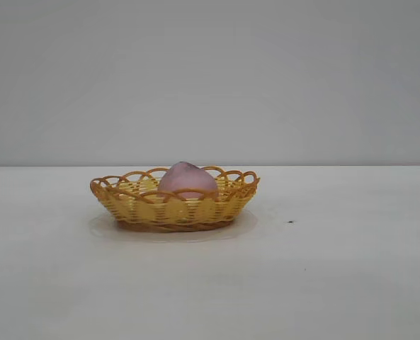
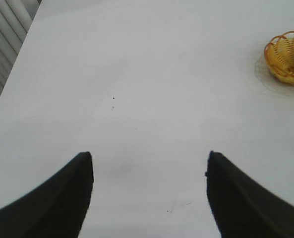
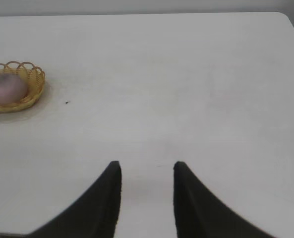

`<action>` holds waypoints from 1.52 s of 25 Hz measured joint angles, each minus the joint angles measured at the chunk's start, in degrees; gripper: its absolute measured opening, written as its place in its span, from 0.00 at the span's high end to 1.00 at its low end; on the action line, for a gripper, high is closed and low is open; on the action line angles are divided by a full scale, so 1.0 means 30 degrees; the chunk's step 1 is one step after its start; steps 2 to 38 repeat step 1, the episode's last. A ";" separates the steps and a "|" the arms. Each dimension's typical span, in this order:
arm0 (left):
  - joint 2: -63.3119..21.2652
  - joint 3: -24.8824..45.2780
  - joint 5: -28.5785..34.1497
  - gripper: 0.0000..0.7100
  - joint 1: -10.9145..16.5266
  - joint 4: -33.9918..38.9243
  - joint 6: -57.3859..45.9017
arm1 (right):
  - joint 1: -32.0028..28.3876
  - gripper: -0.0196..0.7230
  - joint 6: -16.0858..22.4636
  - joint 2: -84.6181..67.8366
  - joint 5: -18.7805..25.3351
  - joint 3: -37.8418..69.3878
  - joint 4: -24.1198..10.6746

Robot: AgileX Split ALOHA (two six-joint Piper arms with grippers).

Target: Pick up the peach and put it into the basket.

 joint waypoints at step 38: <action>0.0000 0.0000 0.0000 0.32 0.0000 0.0000 0.0000 | 0.0000 0.63 0.0000 0.0000 0.0000 0.0000 0.0000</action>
